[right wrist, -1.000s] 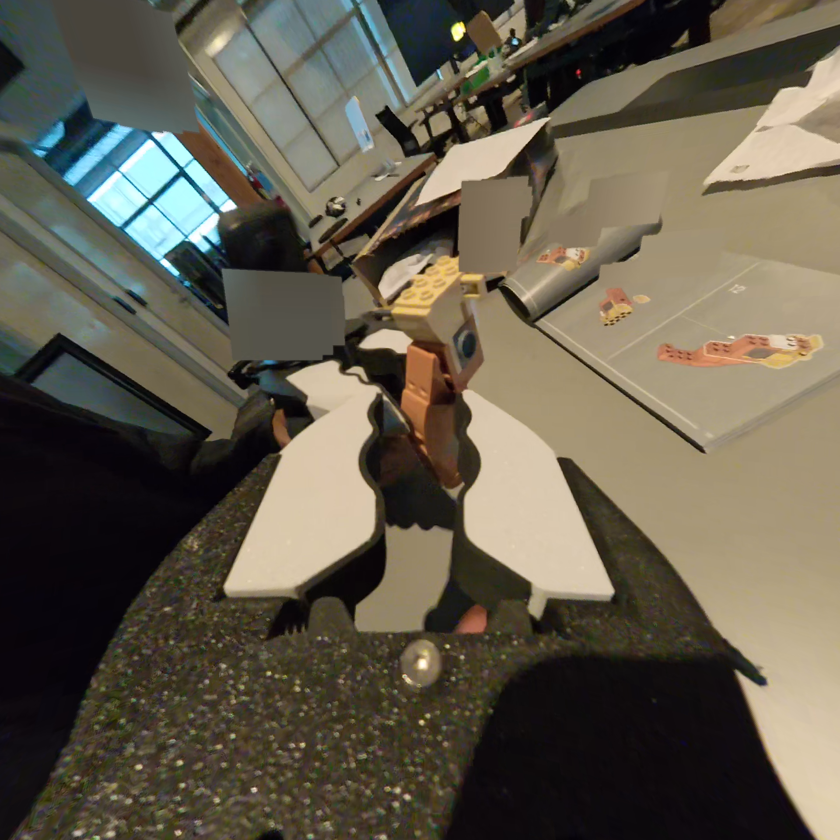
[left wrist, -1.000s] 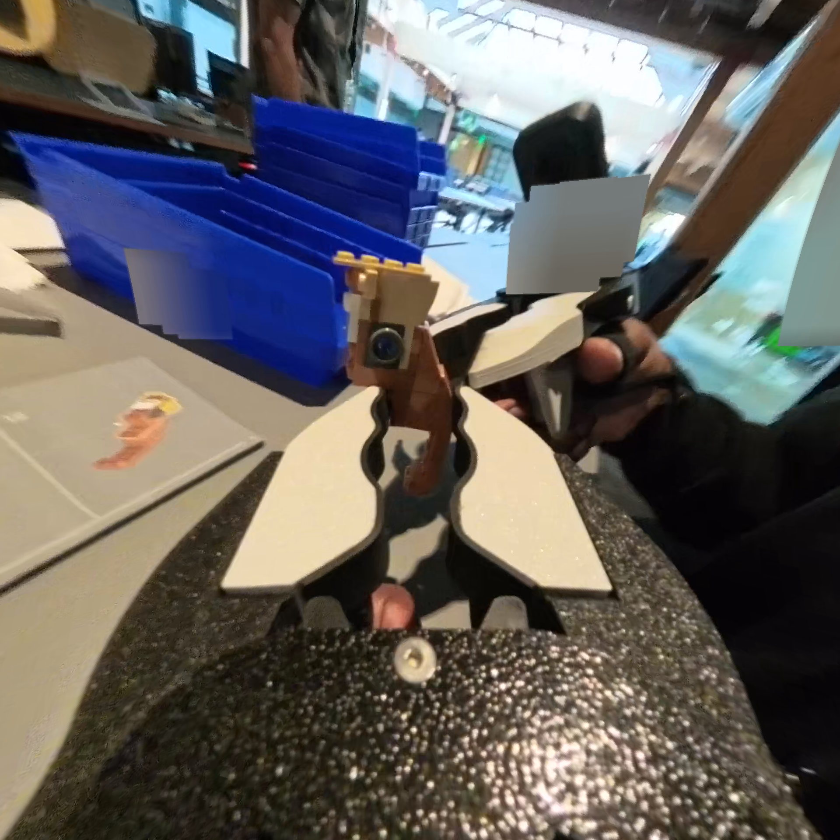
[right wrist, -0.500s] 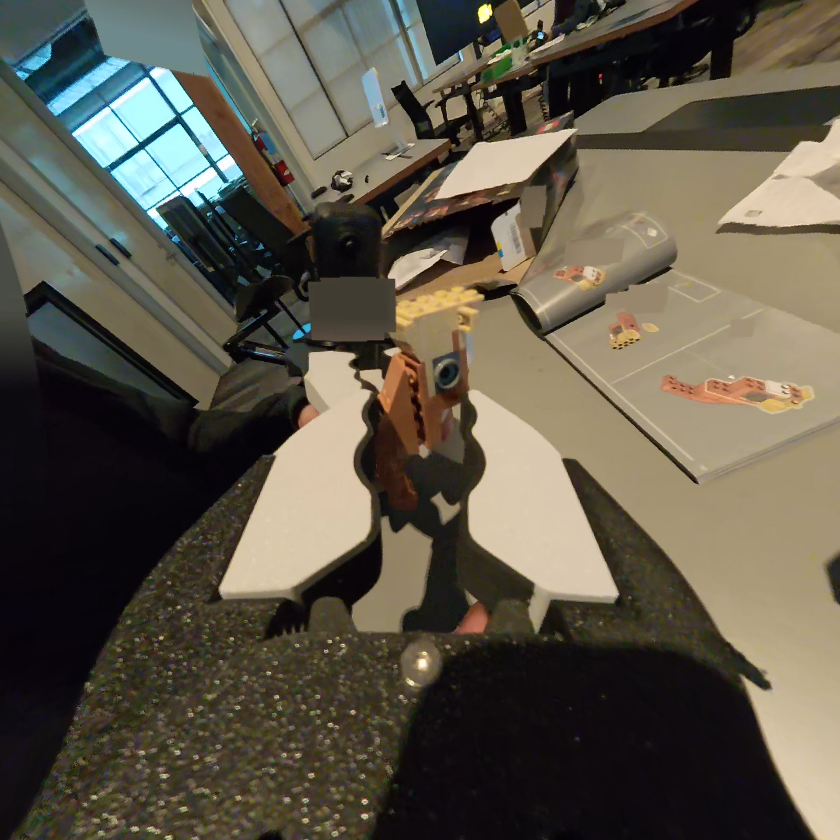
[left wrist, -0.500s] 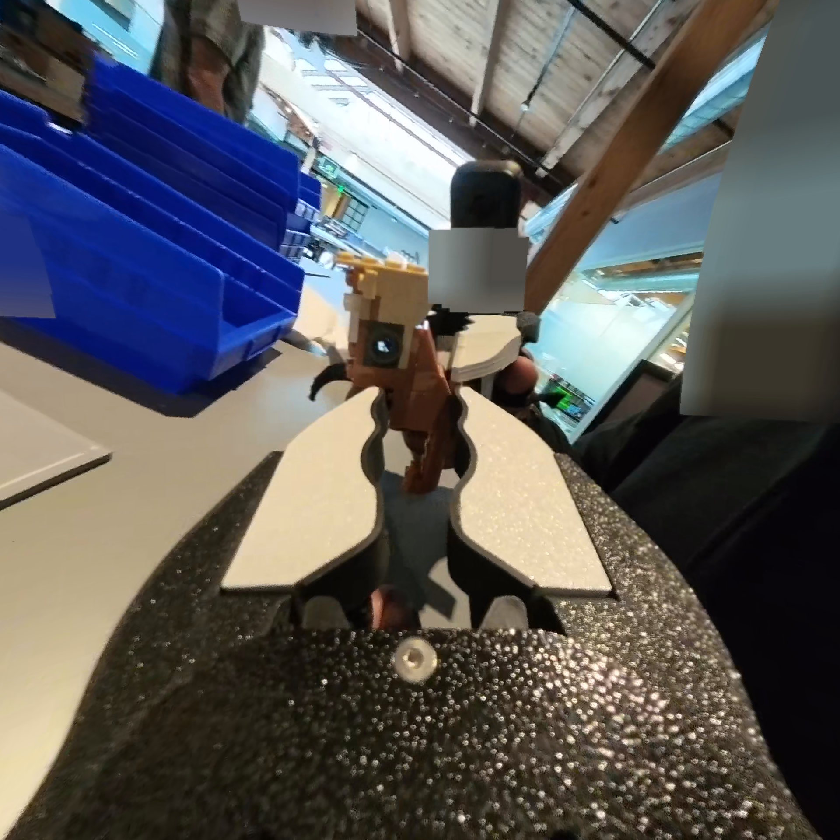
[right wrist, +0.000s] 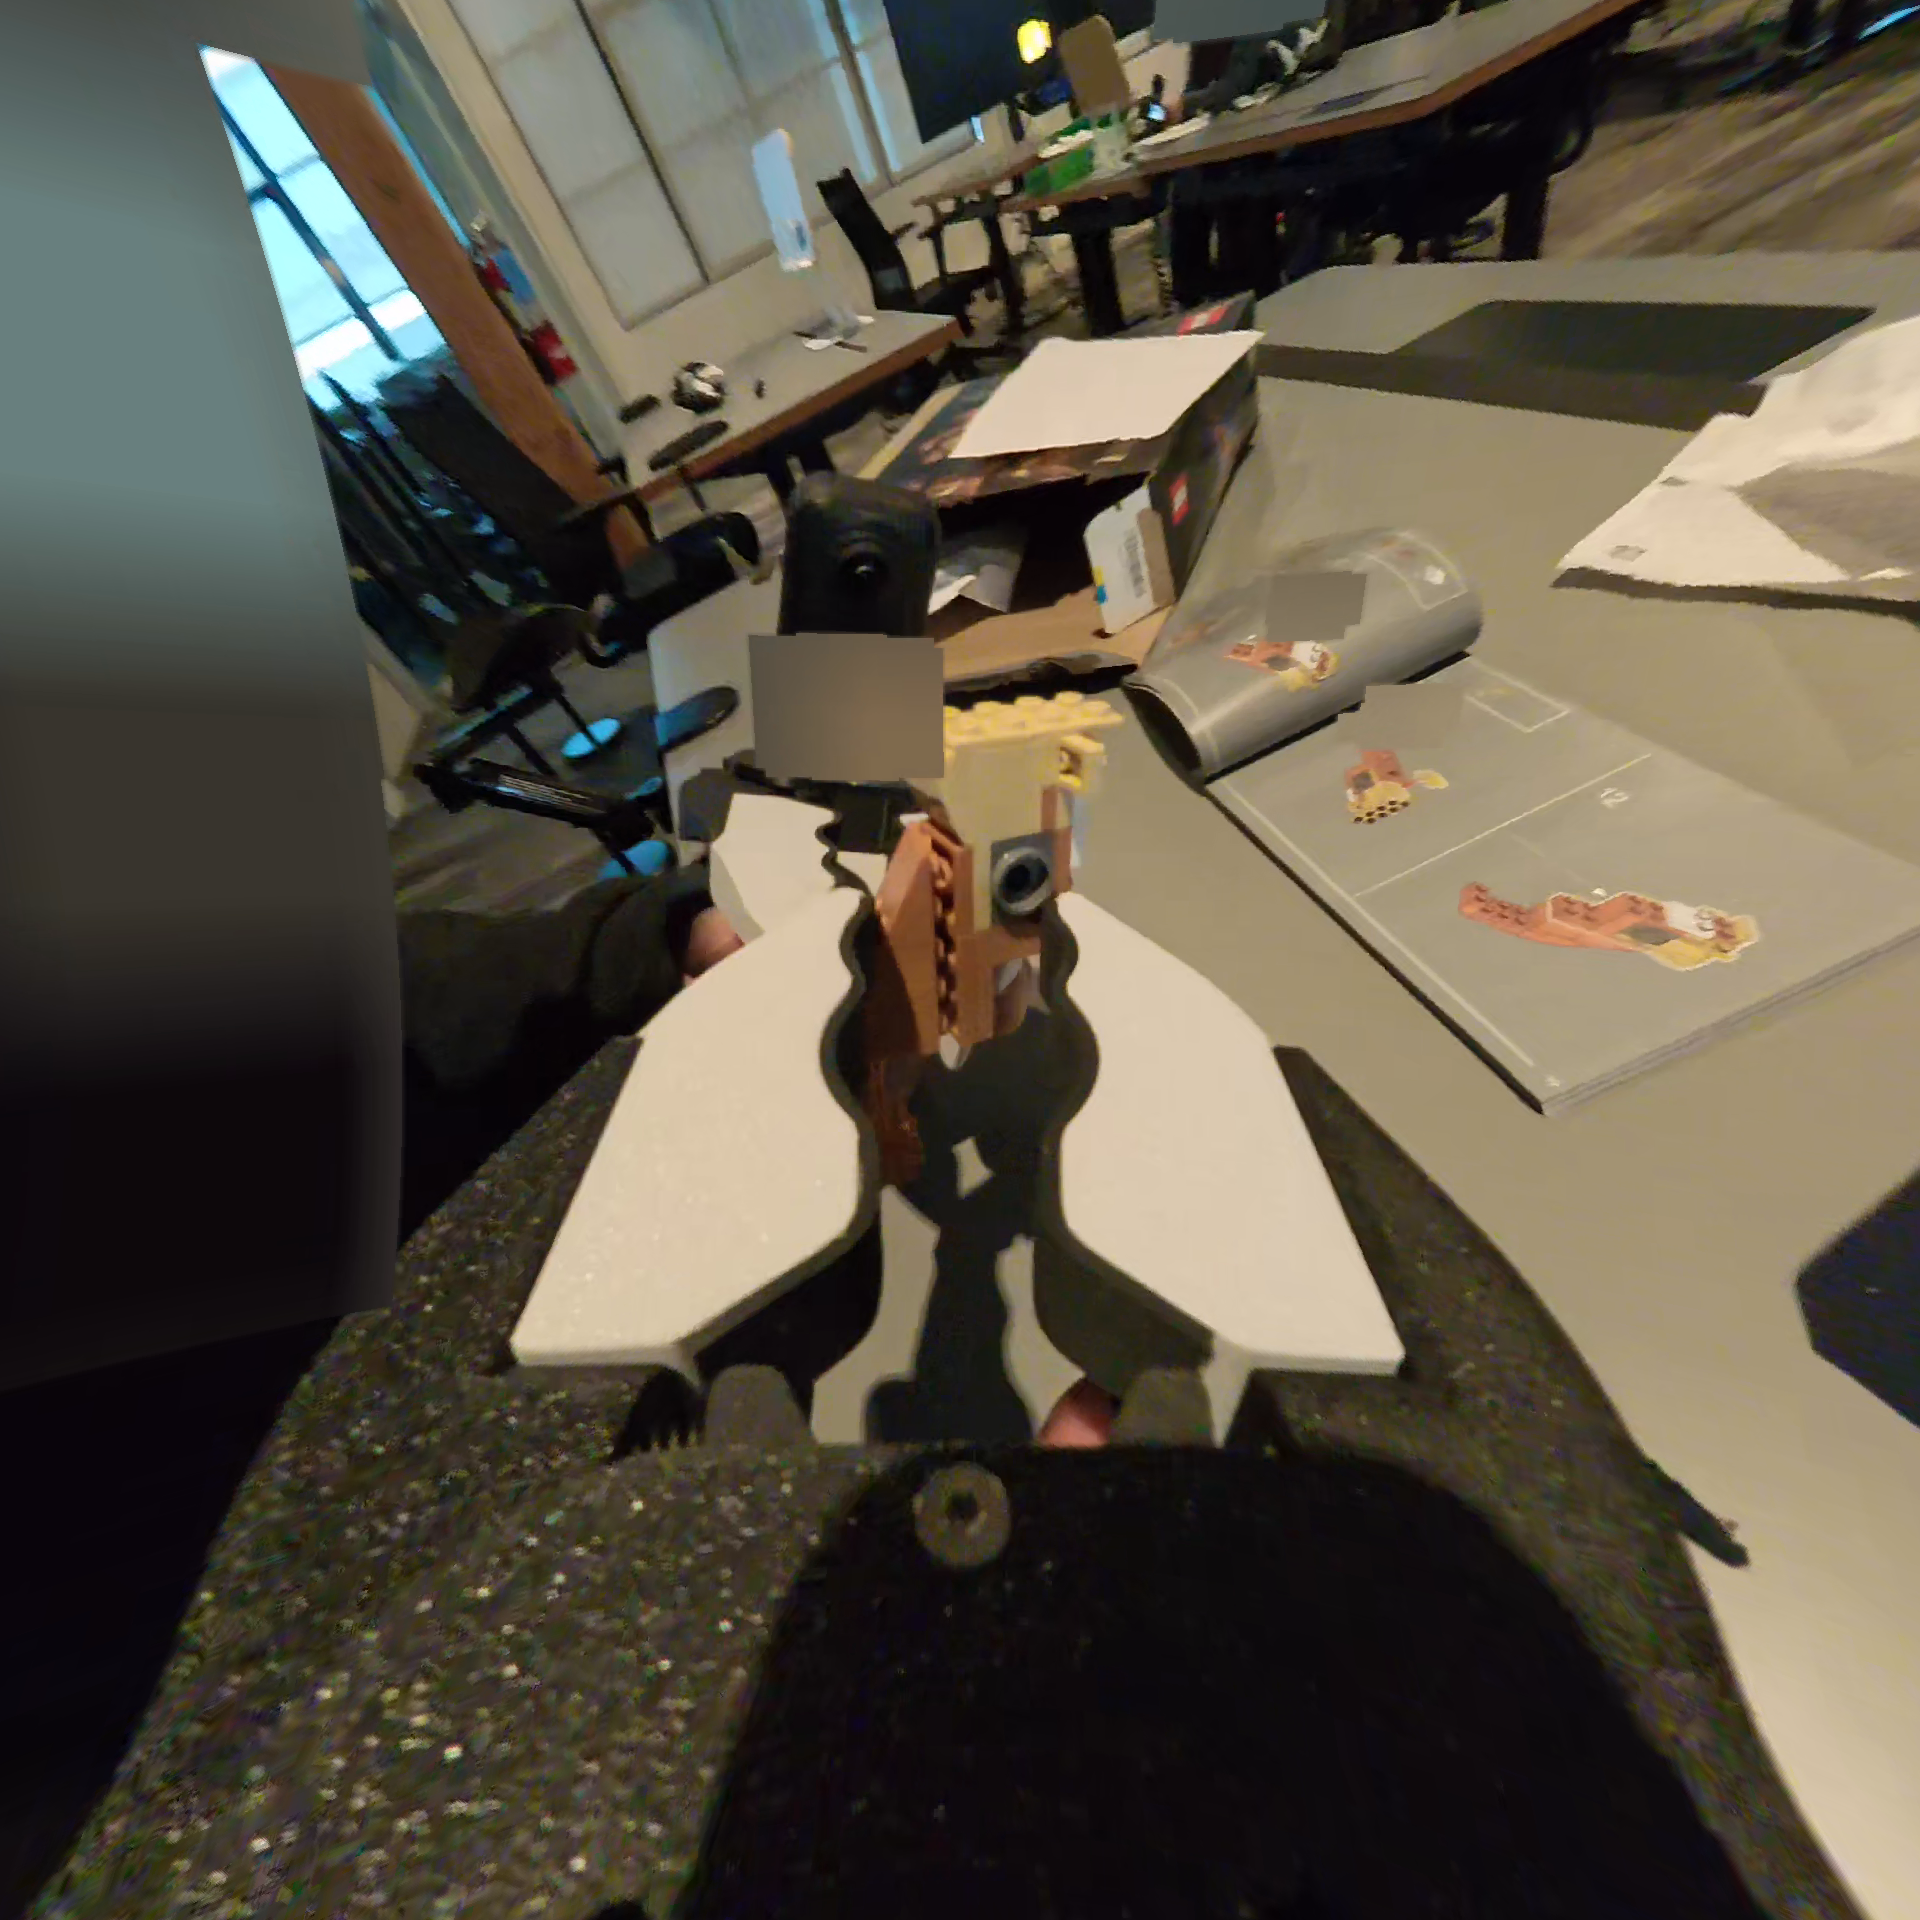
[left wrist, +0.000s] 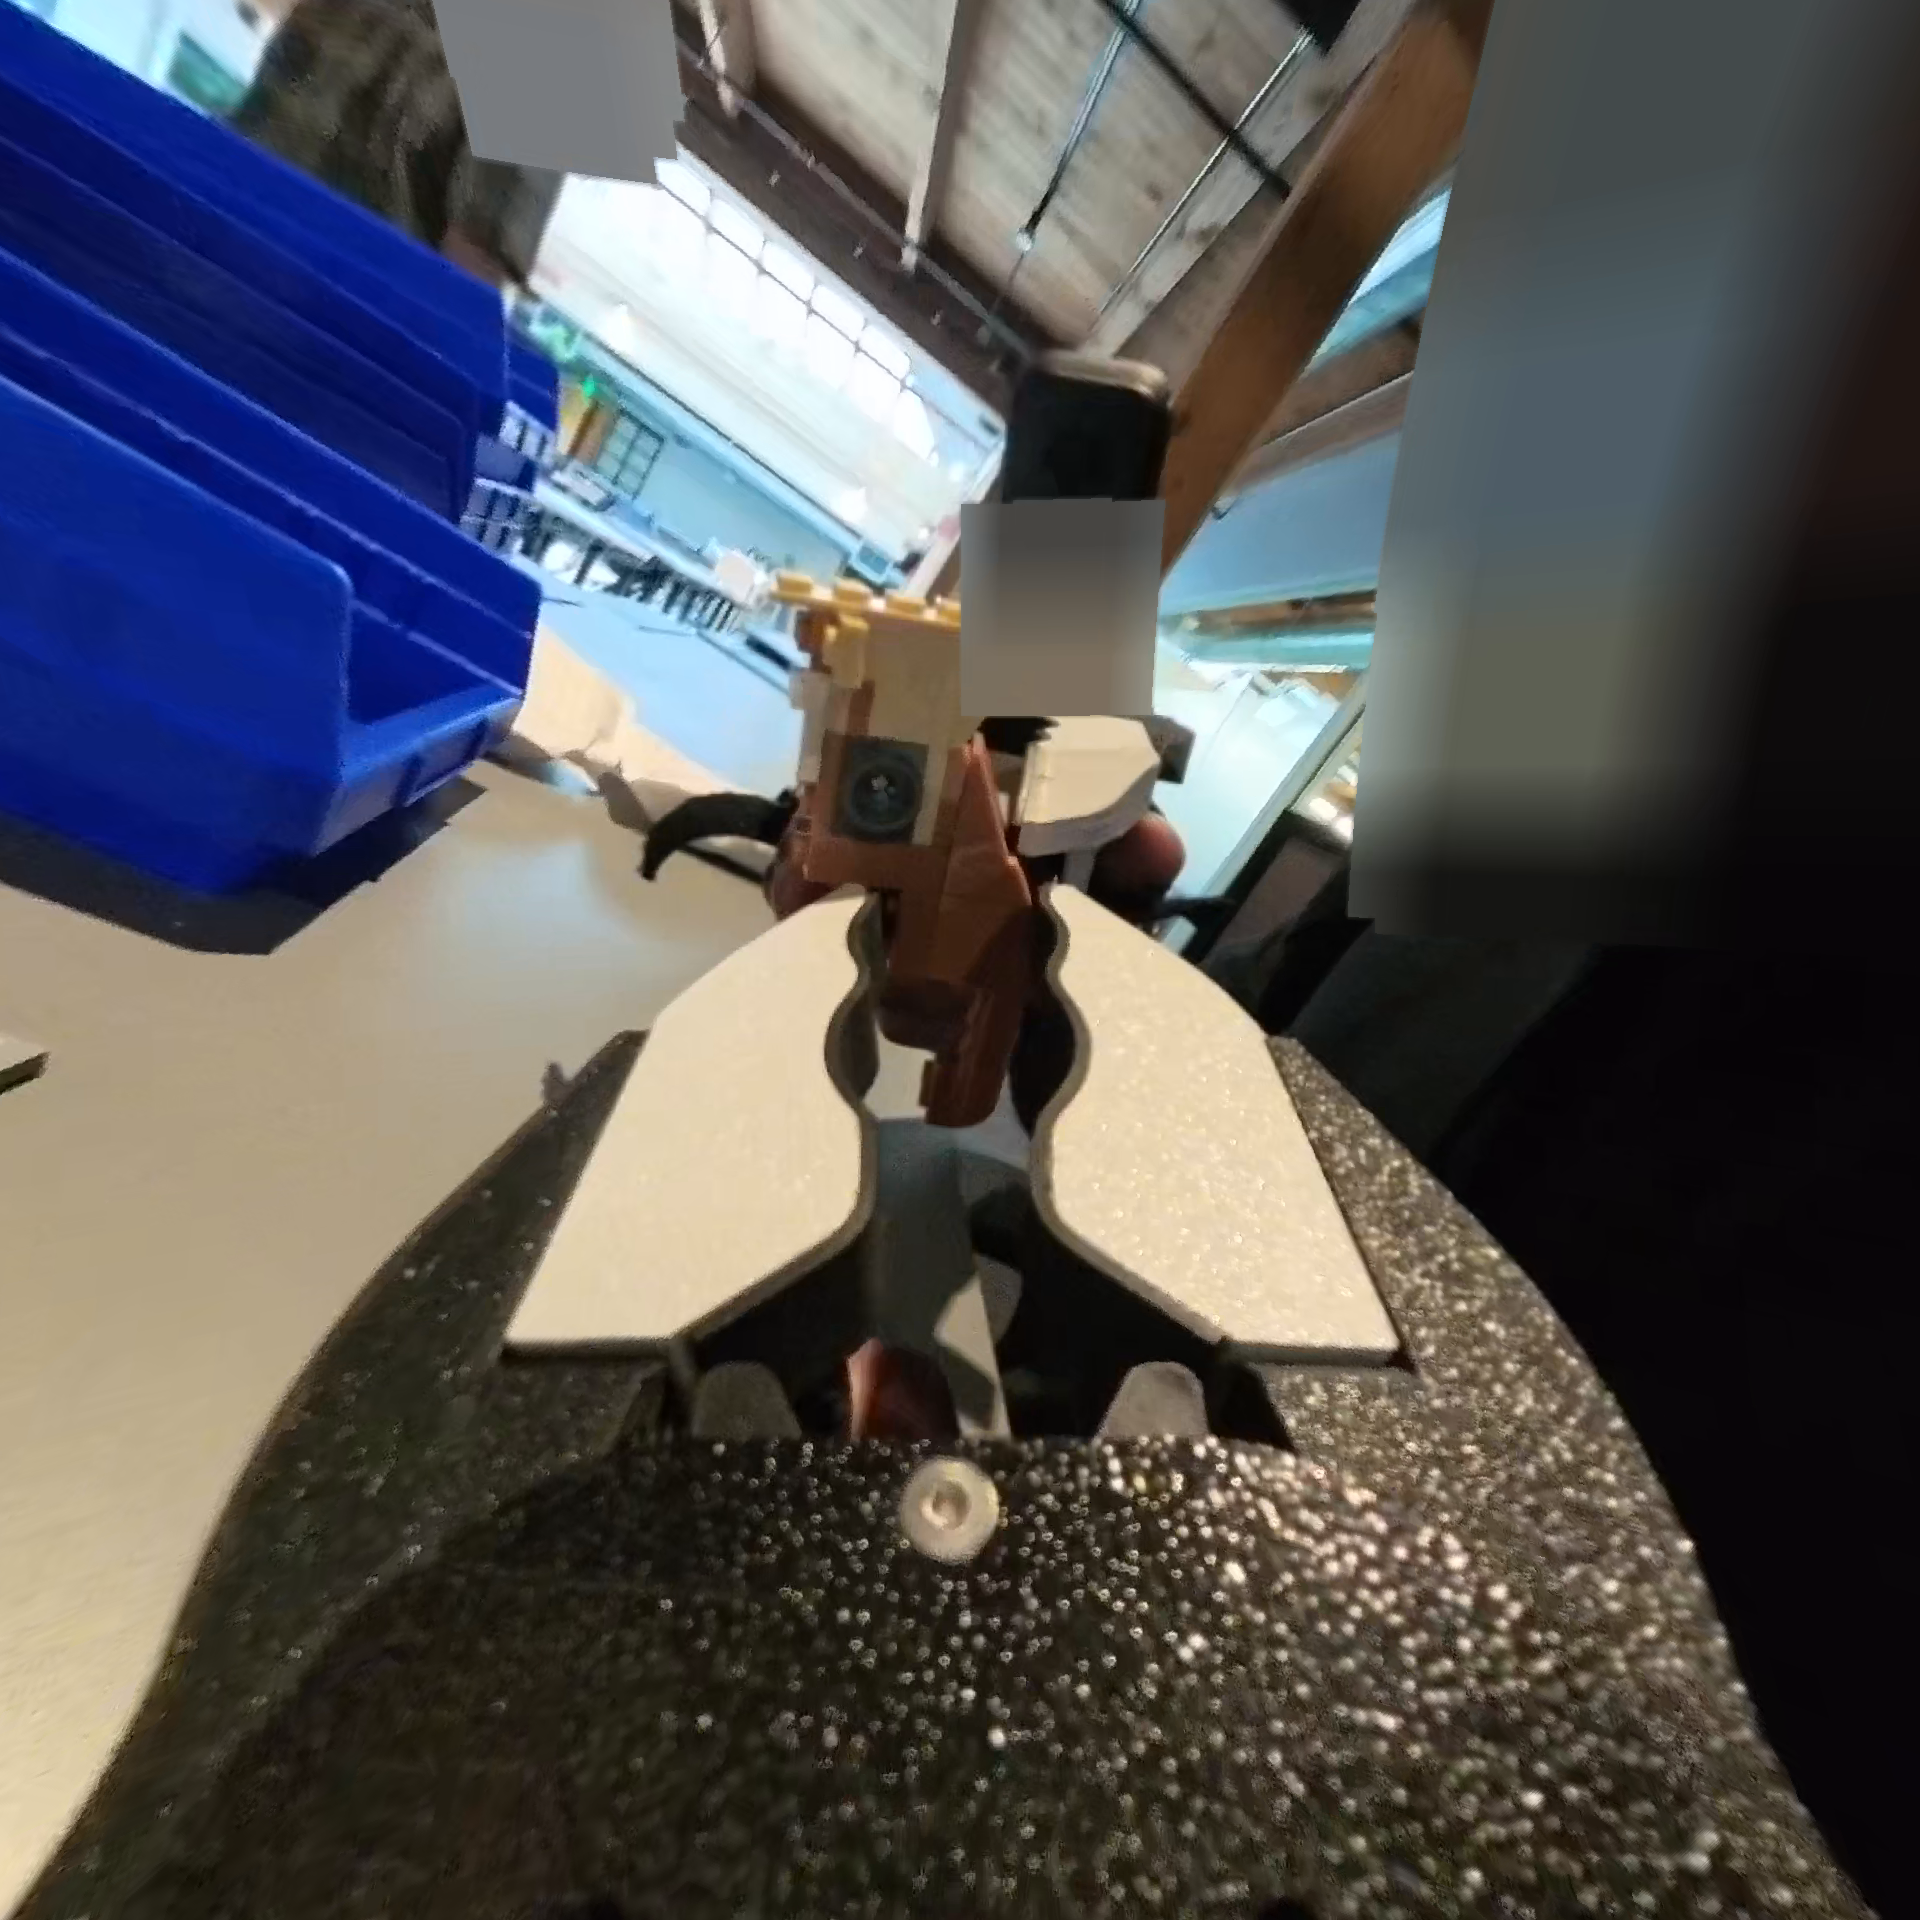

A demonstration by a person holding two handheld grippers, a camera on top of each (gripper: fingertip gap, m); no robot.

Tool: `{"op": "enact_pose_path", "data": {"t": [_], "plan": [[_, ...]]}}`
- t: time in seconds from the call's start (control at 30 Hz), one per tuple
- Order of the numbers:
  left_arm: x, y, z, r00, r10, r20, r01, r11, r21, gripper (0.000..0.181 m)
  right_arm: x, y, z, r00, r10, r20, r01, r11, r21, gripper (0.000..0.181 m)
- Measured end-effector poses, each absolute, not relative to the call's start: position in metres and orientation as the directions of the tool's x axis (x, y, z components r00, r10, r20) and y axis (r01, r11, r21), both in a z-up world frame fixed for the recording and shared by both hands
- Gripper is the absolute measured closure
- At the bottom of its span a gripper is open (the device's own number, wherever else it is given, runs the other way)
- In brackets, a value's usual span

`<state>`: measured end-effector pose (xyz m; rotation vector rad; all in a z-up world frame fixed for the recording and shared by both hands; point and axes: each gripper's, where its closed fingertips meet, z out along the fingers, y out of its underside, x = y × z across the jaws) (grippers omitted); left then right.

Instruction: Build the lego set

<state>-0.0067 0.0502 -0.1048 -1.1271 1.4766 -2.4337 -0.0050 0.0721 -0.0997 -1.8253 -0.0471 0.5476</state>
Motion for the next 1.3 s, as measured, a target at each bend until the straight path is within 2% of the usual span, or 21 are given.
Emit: {"op": "enact_pose_path", "data": {"t": [0.27, 0.53, 0.7, 0.97, 1.3], "plan": [[-0.017, 0.049, -0.098, -0.784, -0.355, 0.51, -0.268, -0.548, -0.793, 0.155, -0.014, 0.067, -0.091, 0.88, 0.327, -0.344, -0.236, -0.326, -0.915, 0.151], [-0.021, 0.038, -0.103, -0.777, -0.319, 0.542, -0.362, -0.477, -0.801, 0.155, -0.014, 0.062, -0.092, 0.759, 0.445, -0.476, -0.349, -0.34, -0.874, 0.128], [-0.023, 0.031, -0.106, -0.767, -0.328, 0.551, -0.418, -0.395, -0.818, 0.155, -0.018, 0.062, -0.095, 0.728, 0.482, -0.487, -0.357, -0.34, -0.87, 0.143], [-0.023, 0.029, -0.106, -0.75, -0.36, 0.555, -0.432, -0.369, -0.823, 0.155, -0.017, 0.061, -0.093, 0.792, 0.467, -0.394, -0.308, -0.252, -0.917, 0.147], [-0.023, 0.026, -0.109, -0.746, -0.399, 0.533, -0.43, -0.322, -0.843, 0.155, -0.016, 0.059, -0.094, 0.809, 0.429, -0.402, -0.349, -0.198, -0.916, 0.148]]}}
